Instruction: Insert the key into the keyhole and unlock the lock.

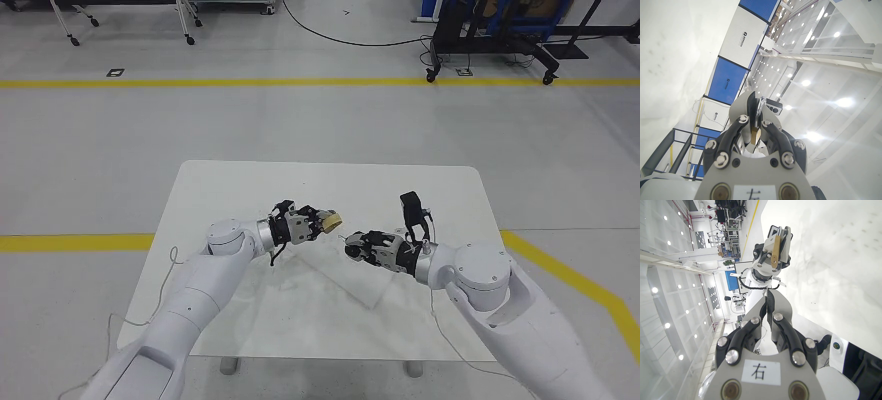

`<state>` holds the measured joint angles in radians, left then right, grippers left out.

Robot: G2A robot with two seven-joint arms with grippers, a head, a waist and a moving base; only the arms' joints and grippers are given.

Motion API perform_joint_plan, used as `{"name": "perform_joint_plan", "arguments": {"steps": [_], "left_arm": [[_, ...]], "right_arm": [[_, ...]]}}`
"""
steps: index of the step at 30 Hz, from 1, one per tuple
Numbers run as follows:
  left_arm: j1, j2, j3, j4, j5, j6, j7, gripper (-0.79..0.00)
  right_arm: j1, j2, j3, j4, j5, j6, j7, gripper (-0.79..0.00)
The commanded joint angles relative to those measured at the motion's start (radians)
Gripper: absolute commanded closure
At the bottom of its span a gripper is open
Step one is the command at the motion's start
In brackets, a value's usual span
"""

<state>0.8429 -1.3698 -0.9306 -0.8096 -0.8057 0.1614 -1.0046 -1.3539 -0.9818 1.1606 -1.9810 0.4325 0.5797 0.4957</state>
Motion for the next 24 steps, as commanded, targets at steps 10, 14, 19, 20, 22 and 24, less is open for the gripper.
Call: {"name": "perform_joint_plan", "arguments": {"steps": [10,14,19,20,22,24], "left_arm": [[0.053,0.000,0.007,-0.134,0.039,0.048,0.127,0.000],[0.070,0.005,-0.001,-0.170,0.076,0.059,0.180,0.000],[0.091,0.013,-0.012,-0.222,0.113,0.062,0.215,0.000],[0.097,0.014,-0.014,-0.235,0.120,0.064,0.219,0.000],[0.108,0.018,-0.020,-0.258,0.135,0.066,0.232,0.000],[0.119,0.021,-0.026,-0.278,0.141,0.073,0.240,0.000]], "right_arm": [[-0.050,-0.003,-0.016,-0.046,-0.104,0.031,-0.129,0.000],[-0.075,-0.002,0.001,-0.072,-0.122,0.048,-0.159,0.000],[-0.092,-0.003,0.002,-0.087,-0.138,0.076,-0.181,0.000],[-0.091,-0.005,0.000,-0.085,-0.134,0.077,-0.183,0.000],[-0.088,-0.008,-0.002,-0.080,-0.126,0.076,-0.191,0.000],[-0.085,-0.012,-0.008,-0.078,-0.118,0.074,-0.200,0.000]]}}
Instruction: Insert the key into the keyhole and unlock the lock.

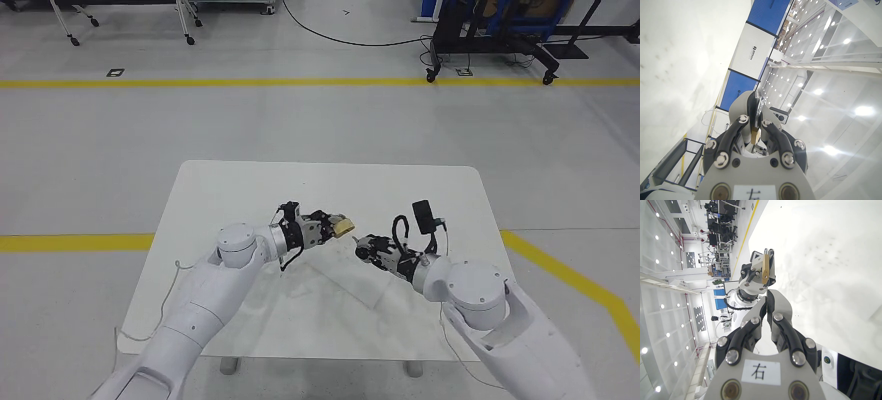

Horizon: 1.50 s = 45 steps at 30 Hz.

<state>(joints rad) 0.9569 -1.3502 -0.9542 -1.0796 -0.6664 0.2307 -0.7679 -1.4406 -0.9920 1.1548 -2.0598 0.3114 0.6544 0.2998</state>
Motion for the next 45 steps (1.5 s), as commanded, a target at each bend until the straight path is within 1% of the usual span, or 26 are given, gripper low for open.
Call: {"name": "perform_joint_plan", "arguments": {"steps": [1,8,13,25,37,38,39,40,41,42,45], "left_arm": [[0.010,0.003,-0.006,-0.016,0.003,0.008,0.005,0.000],[0.020,0.009,-0.012,-0.044,0.033,0.032,-0.004,0.000],[0.024,0.008,-0.007,-0.056,0.033,0.042,-0.012,0.000],[0.020,0.006,-0.002,-0.060,0.042,0.043,-0.013,0.000],[0.021,0.001,0.008,-0.057,0.038,0.044,-0.017,0.000],[0.020,0.001,0.008,-0.054,0.038,0.045,-0.016,0.000],[0.018,0.000,0.007,-0.050,0.037,0.044,-0.015,0.000],[0.016,0.000,0.007,-0.044,0.034,0.043,-0.014,0.000],[0.014,-0.001,0.006,-0.038,0.031,0.042,-0.014,0.000],[0.012,-0.002,0.006,-0.032,0.029,0.040,-0.012,0.000],[0.005,-0.005,0.009,-0.018,0.026,0.032,-0.009,0.000]], "right_arm": [[0.003,-0.003,-0.006,0.002,0.003,0.001,-0.008,0.000],[0.018,-0.010,-0.019,0.013,-0.003,0.024,-0.019,0.000],[0.022,-0.014,-0.022,0.019,0.002,0.034,-0.014,0.000],[0.023,-0.024,-0.020,0.030,0.010,0.040,-0.033,0.000],[0.046,-0.038,-0.045,0.057,0.011,0.051,-0.046,0.000],[0.047,-0.039,-0.044,0.058,0.012,0.052,-0.046,-0.145],[0.048,-0.040,-0.044,0.060,0.013,0.053,-0.046,-0.317],[0.048,-0.041,-0.042,0.061,0.015,0.053,-0.047,-0.363],[0.047,-0.041,-0.039,0.062,0.018,0.052,-0.048,-0.594],[0.045,-0.042,-0.036,0.062,0.019,0.050,-0.049,-0.785],[0.036,-0.042,-0.021,0.055,0.023,0.046,-0.053,-0.785]]}}
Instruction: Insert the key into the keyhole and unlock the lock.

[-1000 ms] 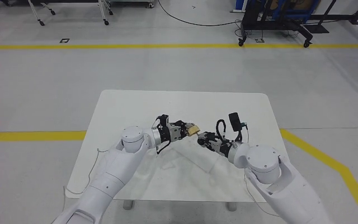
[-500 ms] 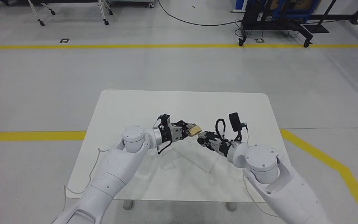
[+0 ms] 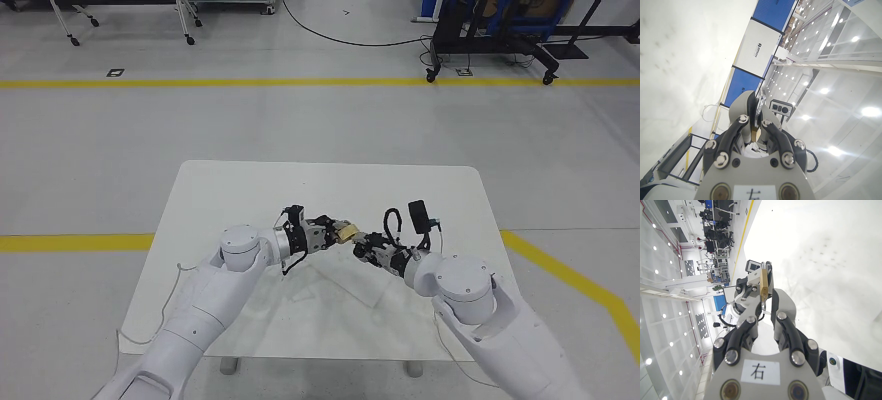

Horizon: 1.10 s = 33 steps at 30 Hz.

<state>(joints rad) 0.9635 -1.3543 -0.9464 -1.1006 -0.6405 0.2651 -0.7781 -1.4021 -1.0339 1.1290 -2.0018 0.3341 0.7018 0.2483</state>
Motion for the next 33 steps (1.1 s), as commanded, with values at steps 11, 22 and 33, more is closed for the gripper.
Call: {"name": "perform_joint_plan", "arguments": {"steps": [11,22,33], "left_arm": [[-0.021,-0.005,0.017,0.006,0.058,-0.038,0.035,0.000],[0.013,-0.007,0.005,0.007,0.022,-0.112,0.049,0.000],[0.051,-0.022,0.004,-0.019,0.031,-0.331,0.125,0.000]], "right_arm": [[-0.012,0.002,0.026,-0.009,0.004,-0.001,0.000,-0.785],[-0.012,0.002,0.026,-0.009,0.004,-0.001,0.000,-0.785],[-0.060,-0.013,0.126,0.029,0.260,-0.188,0.032,-0.785]]}}
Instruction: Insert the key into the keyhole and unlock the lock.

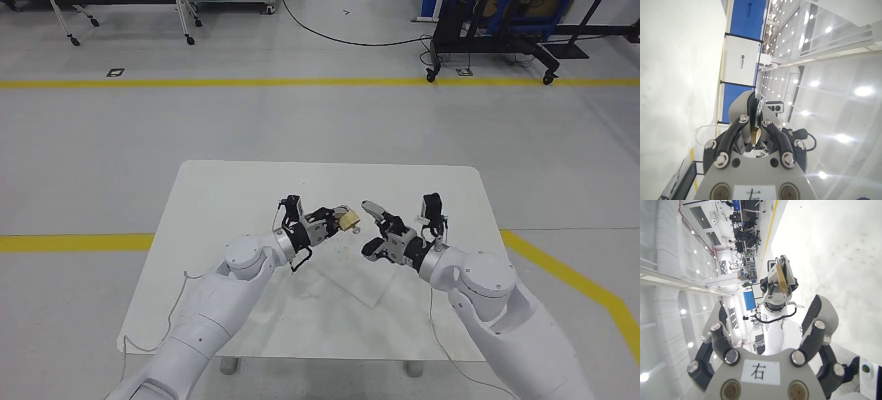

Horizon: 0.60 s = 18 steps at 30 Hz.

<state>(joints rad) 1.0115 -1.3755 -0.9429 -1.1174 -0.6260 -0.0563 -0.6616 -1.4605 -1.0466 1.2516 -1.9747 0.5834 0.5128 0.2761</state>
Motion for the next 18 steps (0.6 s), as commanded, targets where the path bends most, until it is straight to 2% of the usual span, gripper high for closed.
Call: {"name": "perform_joint_plan", "arguments": {"steps": [1,2,3,5,8,10,13,18], "left_arm": [[0.007,-0.003,-0.003,-0.004,0.008,-0.026,0.019,0.000],[0.011,-0.004,-0.007,-0.006,0.005,-0.049,0.033,0.000],[0.015,-0.005,-0.010,-0.007,0.008,-0.070,0.046,0.000],[0.021,-0.006,-0.012,-0.009,0.013,-0.096,0.059,0.000],[0.016,-0.008,-0.011,0.000,0.023,-0.087,0.060,0.000],[0.010,-0.011,-0.011,0.007,0.021,-0.084,0.060,0.000],[0.003,-0.014,-0.010,0.017,0.032,-0.086,0.065,0.000],[-0.002,-0.016,-0.013,0.023,0.051,-0.098,0.074,0.000]], "right_arm": [[-0.002,-0.001,0.007,0.006,0.020,0.000,0.013,-0.720],[-0.002,-0.001,0.009,0.011,0.032,-0.001,0.028,-0.514],[0.000,-0.001,0.011,0.017,0.040,-0.002,0.043,-0.382],[0.003,-0.001,0.013,0.029,0.043,-0.011,0.066,-0.348],[0.019,-0.003,-0.006,0.055,0.034,-0.024,0.101,-0.120],[0.037,-0.005,-0.019,0.076,0.040,-0.026,0.121,0.000],[0.061,-0.007,-0.026,0.112,0.065,-0.011,0.174,0.000],[0.098,0.001,-0.018,0.159,0.055,0.082,0.262,0.000]]}}
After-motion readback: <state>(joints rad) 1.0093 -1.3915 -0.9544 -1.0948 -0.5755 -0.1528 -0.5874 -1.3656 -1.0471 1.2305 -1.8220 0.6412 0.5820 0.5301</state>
